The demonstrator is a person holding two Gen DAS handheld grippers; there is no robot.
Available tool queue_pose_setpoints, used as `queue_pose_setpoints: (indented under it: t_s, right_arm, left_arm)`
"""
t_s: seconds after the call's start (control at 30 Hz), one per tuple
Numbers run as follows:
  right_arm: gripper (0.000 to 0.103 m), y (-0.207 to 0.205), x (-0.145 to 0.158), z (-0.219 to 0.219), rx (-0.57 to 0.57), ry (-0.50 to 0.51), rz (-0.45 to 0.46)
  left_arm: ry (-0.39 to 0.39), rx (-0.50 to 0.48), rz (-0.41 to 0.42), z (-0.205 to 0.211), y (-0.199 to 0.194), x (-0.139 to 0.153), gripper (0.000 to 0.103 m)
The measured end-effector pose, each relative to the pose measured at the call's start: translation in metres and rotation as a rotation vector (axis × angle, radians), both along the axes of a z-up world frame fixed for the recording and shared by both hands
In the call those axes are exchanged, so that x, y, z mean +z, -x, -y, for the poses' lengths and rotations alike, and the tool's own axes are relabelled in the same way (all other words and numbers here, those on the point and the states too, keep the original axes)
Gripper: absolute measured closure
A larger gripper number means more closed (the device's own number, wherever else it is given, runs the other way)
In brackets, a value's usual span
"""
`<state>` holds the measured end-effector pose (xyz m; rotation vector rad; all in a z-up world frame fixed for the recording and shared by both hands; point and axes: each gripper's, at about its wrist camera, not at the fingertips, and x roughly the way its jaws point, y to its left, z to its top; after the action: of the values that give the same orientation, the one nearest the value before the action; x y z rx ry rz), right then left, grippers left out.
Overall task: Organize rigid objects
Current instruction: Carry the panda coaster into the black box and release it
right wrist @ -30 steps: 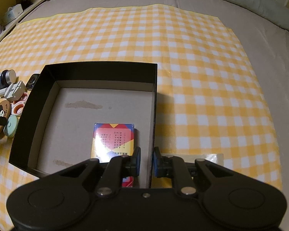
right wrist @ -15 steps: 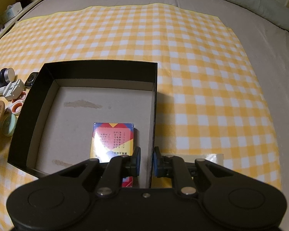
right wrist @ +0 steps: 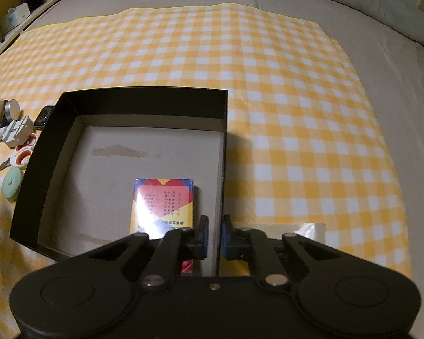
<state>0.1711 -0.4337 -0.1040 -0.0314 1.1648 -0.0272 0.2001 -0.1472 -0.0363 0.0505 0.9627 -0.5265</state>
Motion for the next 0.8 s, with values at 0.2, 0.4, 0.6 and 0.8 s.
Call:
queue_pose_setpoints:
  t_s: [0.2,0.4,0.6,0.8]
  right_arm:
    - [0.099,0.003,0.001,0.001,0.000,0.006,0.009]
    - [0.100,0.005,0.004,0.005,-0.070,-0.026,0.033]
    - [0.100,-0.001,0.003,0.011,-0.070,-0.032,0.007]
    - [0.100,-0.004,0.003,0.013,-0.086,-0.053,0.000]
  left_arm:
    - [0.046,-0.067,0.012,0.043,-0.005,0.001,0.005]
    - [0.013,-0.109,-0.004,0.079,-0.017,-0.018,0.005]
    - [-0.089,-0.158,0.009,0.096,-0.022,-0.043,0.005]
    - [-0.160,-0.206,0.065,0.101,-0.026,-0.056,0.004]
